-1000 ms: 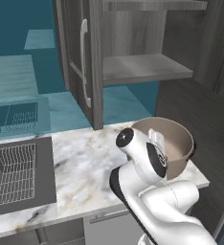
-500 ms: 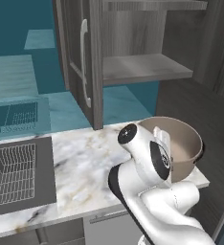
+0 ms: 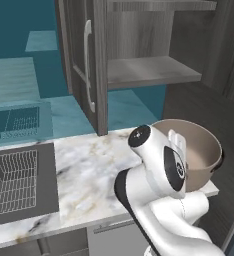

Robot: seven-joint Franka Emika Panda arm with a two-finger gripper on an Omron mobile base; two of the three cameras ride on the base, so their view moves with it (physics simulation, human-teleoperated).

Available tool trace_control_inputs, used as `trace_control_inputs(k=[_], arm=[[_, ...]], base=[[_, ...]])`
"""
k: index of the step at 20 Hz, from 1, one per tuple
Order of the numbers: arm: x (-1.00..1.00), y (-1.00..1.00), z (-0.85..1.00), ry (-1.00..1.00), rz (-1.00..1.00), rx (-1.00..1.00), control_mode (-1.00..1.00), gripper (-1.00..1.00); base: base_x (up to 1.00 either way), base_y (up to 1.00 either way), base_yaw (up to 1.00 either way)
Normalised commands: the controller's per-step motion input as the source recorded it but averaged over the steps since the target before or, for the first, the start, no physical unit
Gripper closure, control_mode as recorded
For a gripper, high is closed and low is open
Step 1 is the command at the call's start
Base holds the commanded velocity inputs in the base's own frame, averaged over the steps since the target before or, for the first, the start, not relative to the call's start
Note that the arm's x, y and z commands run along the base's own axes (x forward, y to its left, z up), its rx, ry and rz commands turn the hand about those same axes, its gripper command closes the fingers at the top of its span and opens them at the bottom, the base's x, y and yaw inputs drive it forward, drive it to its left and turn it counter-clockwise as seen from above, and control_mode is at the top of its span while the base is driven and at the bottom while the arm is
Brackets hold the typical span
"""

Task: Pick the kettle from the cabinet and place it on a stove burner. Then pick the pot from the counter and place it on another stove burner. Finally, turn both burners on.

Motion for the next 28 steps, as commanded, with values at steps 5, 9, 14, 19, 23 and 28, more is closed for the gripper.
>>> trace_control_inputs(k=[5, 9, 14, 19, 23, 28], arm=[[-0.15, -0.07, 0.05, -0.05, 0.00, 0.00, -1.00, 1.00], [-0.01, 0.00, 0.01, -0.01, 0.00, 0.00, -1.00, 1.00], [0.00, 0.00, 0.00, 0.00, 0.00, 0.00, -1.00, 1.00], [-0.11, 0.04, 0.00, -0.02, 0.00, 0.00, 1.00, 1.00], [0.00, 0.00, 0.00, 0.00, 0.00, 0.00, 1.00, 1.00], [0.00, 0.00, 0.00, 0.00, 0.00, 0.00, 1.00, 1.00]], base=[[0.00, 0.00, 0.00], [0.00, 0.00, 0.00], [0.00, 0.00, 0.00], [-0.19, 0.05, -0.02], [-0.57, 0.11, -0.08], [-0.60, 0.07, -0.10]])
